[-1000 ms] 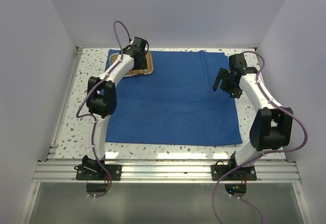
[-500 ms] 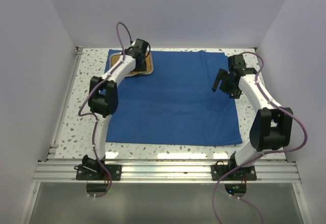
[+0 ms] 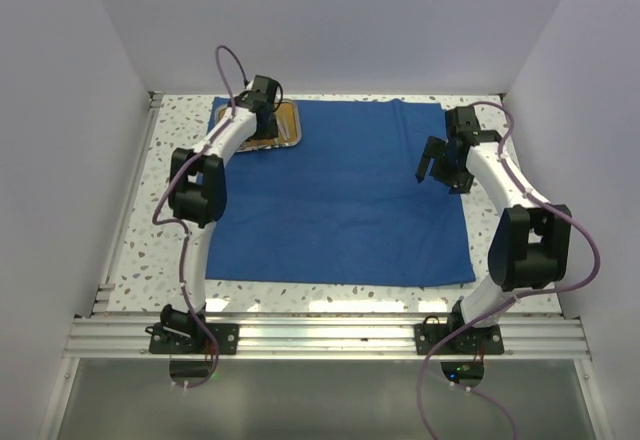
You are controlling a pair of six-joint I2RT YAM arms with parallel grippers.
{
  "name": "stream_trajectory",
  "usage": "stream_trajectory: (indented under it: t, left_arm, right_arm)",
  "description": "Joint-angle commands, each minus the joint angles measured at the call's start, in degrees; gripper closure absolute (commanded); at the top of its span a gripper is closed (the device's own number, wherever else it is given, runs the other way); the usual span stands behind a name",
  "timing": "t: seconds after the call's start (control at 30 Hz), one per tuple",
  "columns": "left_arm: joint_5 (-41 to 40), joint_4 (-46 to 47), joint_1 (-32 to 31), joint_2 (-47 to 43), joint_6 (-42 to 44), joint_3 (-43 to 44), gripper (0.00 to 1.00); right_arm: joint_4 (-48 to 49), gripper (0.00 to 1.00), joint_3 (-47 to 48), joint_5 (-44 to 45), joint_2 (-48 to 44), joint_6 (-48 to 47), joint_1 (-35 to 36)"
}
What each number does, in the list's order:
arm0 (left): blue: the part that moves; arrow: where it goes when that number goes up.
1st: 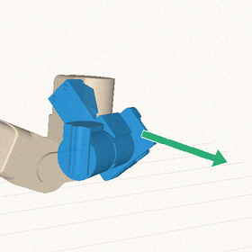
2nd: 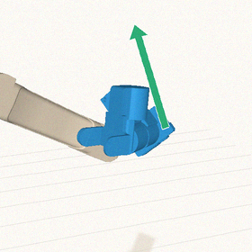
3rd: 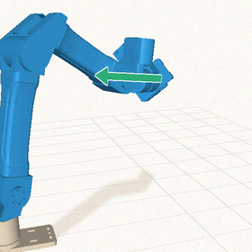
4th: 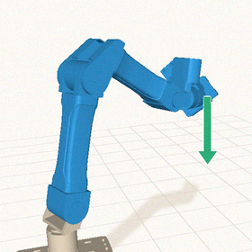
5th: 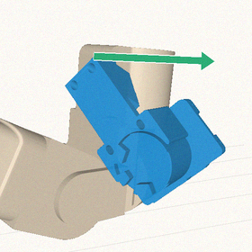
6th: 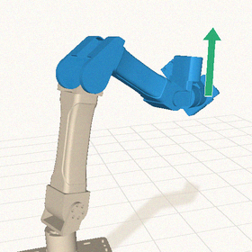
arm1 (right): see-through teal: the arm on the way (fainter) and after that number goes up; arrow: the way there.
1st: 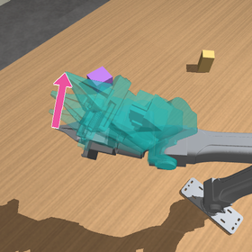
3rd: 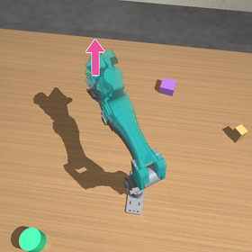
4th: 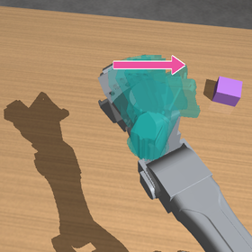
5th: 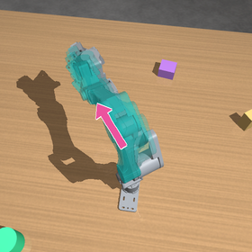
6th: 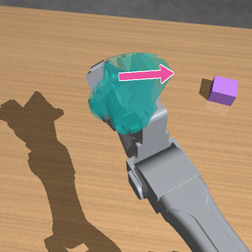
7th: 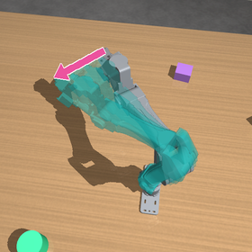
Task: Open and lay out the surgical kit
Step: Pick up the medical item from the container, then place the medical item in the surgical kit.
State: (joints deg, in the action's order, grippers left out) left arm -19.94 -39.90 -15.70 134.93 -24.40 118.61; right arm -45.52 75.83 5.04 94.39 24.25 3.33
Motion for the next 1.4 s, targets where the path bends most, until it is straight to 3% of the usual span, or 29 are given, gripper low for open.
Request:
stream_trajectory:
  t: [0.0,0.17,0.27,0.4,0.43,1.07,1.2,1.37]
  left_arm:
    - [1.4,2.6,1.1,2.0,1.0,-0.2,0.43]
    - [2.0,3.4,1.4,3.4,1.4,-1.1,0.53]
    - [2.3,3.4,1.6,3.8,1.4,-1.0,0.69]
    - [1.4,3.5,1.7,2.5,1.2,0.0,0.98]
    - [1.1,3.3,1.7,2.4,0.9,0.4,1.00]
    - [5.4,-0.2,1.1,-10.8,2.3,-2.3,1.00]
    - [6.4,0.7,0.1,-17.3,3.4,-13.1,1.00]
    - [9.6,1.8,-6.0,-25.8,1.6,-23.5,1.00]
  right_arm:
    - [-1.9,0.16,3.2,1.3,1.4,-1.5,0.1]
    - [-2.8,0.16,4.4,1.6,2.6,-1.5,0.2]
    - [-3.2,0.16,4.7,2.0,3.0,-1.4,0.2]
    - [-3.2,0.17,4.7,1.9,3.3,-1.3,0.2]
    - [-3.2,0.17,4.6,1.9,3.5,-1.3,0.2]
    - [-4.3,0.18,6.3,-0.2,4.0,-0.2,0.9]
    - [-3.9,0.18,4.9,-0.4,2.3,0.1,0.9]
    - [-3.0,0.18,2.2,1.4,-1.7,1.3,0.9]
